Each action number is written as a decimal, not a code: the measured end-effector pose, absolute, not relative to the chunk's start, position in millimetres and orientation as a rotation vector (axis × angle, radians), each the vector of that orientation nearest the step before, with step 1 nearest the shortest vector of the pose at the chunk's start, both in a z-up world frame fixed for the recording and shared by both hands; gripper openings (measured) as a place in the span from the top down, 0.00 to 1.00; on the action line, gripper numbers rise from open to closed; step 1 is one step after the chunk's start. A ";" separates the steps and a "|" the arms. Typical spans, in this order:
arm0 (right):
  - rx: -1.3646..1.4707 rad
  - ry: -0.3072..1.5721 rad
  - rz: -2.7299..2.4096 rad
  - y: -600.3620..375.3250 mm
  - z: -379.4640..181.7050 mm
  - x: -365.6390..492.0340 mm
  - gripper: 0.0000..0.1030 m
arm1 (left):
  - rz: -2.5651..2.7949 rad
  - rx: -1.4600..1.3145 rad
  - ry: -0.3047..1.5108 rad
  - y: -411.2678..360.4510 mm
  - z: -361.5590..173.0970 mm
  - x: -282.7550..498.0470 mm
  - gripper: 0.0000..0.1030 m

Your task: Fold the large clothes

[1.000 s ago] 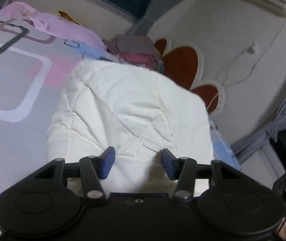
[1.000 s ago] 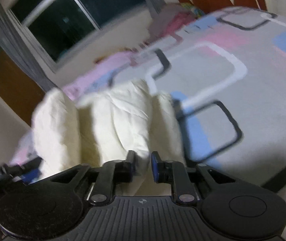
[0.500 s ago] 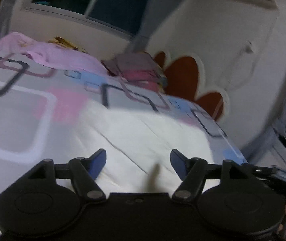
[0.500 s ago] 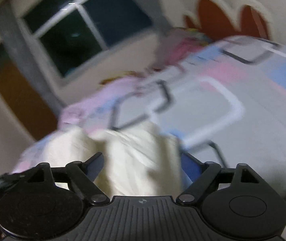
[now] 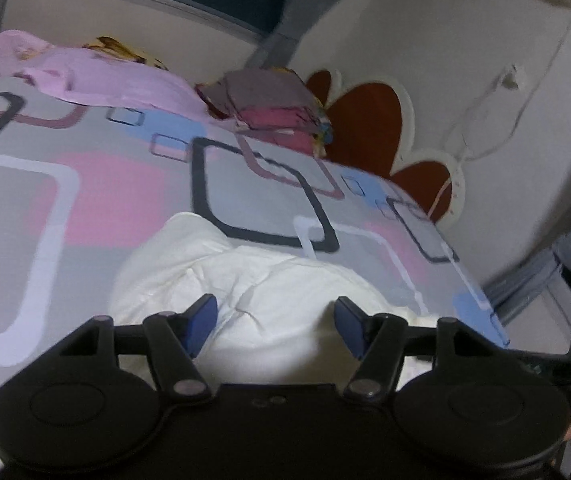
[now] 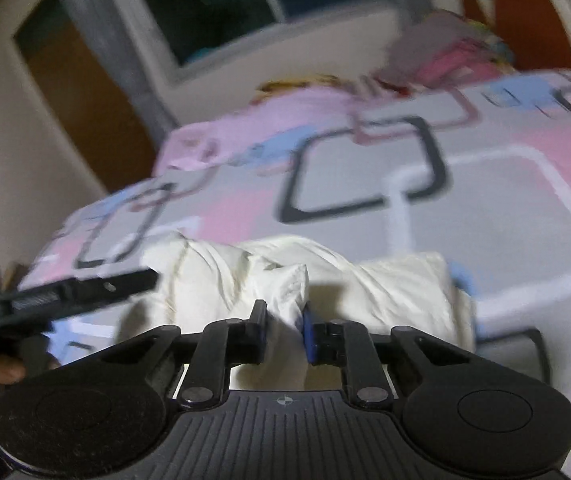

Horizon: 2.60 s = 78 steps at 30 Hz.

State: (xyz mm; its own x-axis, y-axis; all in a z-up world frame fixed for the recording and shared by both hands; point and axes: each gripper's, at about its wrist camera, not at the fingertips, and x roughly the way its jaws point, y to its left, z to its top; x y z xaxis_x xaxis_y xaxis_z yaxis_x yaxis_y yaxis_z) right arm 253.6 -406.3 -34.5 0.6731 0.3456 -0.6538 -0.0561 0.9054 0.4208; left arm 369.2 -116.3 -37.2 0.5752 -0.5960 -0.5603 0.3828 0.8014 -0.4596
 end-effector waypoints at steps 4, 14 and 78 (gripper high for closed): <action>0.388 0.840 0.204 -410.3 -70.8 260.0 0.83 | -0.565 -0.155 0.833 -150.1 -55.3 378.9 0.39; 0.475 0.807 0.161 -430.4 -64.7 241.7 0.70 | -0.532 -0.125 0.839 -143.1 -46.6 363.2 0.34; 1.044 0.932 0.336 -535.6 -144.0 187.7 0.13 | -0.476 -0.621 1.011 -52.2 -98.8 281.7 0.00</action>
